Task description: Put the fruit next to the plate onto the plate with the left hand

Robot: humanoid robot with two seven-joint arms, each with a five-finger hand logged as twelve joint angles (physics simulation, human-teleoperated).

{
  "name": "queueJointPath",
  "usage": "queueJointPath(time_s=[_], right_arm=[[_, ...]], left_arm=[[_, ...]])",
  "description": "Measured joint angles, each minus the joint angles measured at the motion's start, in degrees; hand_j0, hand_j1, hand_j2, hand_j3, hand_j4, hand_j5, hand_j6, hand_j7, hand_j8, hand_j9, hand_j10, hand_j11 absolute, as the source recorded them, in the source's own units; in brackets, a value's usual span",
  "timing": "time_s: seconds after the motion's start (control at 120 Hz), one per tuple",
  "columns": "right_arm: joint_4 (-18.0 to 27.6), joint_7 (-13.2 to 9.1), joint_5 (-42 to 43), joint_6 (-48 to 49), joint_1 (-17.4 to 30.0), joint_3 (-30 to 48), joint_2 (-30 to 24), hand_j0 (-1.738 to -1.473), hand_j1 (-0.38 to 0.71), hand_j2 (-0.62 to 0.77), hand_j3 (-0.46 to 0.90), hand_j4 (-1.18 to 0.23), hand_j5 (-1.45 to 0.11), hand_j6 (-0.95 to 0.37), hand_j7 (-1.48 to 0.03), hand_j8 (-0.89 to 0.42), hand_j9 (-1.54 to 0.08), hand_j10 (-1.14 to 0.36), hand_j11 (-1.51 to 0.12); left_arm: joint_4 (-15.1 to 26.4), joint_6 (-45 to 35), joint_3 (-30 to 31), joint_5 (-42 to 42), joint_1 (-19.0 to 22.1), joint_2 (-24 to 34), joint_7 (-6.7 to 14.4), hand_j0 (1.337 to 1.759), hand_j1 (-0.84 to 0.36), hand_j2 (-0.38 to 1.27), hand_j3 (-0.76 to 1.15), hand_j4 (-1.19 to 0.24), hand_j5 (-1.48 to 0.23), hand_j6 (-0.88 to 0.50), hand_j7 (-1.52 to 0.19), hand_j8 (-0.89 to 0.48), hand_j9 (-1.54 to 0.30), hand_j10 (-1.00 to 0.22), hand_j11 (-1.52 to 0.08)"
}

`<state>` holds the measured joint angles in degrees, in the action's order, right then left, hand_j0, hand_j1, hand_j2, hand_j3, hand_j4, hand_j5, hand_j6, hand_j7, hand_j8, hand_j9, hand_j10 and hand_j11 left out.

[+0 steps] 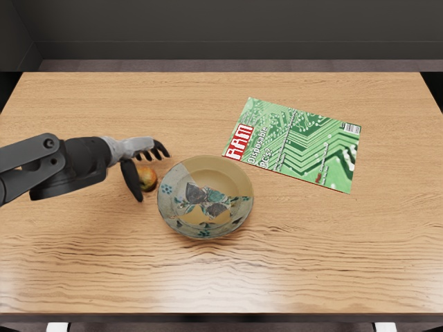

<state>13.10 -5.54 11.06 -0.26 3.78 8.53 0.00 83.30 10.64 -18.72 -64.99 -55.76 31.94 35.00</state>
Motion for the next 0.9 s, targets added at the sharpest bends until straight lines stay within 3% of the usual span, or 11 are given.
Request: queueJointPath(time_s=[0.317,0.608,0.9], right_arm=[[0.0,0.0,0.01,0.0,0.0,0.0,0.0,-1.658,-0.33,0.0,0.0,-0.02,-0.02,-0.02,-0.02,-0.02,-0.02,-0.02,-0.02],[0.0,0.0,0.01,0.0,0.0,0.0,0.0,-1.658,-0.33,0.0,0.0,-0.02,-0.02,-0.02,-0.02,-0.02,-0.02,-0.02,-0.02],[0.0,0.0,-0.01,0.0,0.0,0.0,0.0,-1.658,-0.33,0.0,0.0,-0.02,-0.02,-0.02,-0.02,-0.02,-0.02,-0.02,-0.02]], left_arm=[[1.88,-0.64,-0.39,0.26,0.04,1.84,0.0,1.658,-0.13,0.08,0.0,-0.4,-0.52,-0.4,-0.52,-0.4,-0.52,-0.4,-0.52],[2.3,-6.74,0.8,0.08,0.61,1.46,0.0,1.658,-0.18,0.09,0.0,-0.44,-0.57,-0.44,-0.57,-0.44,-0.57,-0.44,-0.57],[2.3,-7.92,4.54,0.07,0.66,0.93,0.0,1.658,-0.24,0.1,0.0,-0.49,-0.64,-0.49,-0.64,-0.49,-0.64,-0.49,-0.64]])
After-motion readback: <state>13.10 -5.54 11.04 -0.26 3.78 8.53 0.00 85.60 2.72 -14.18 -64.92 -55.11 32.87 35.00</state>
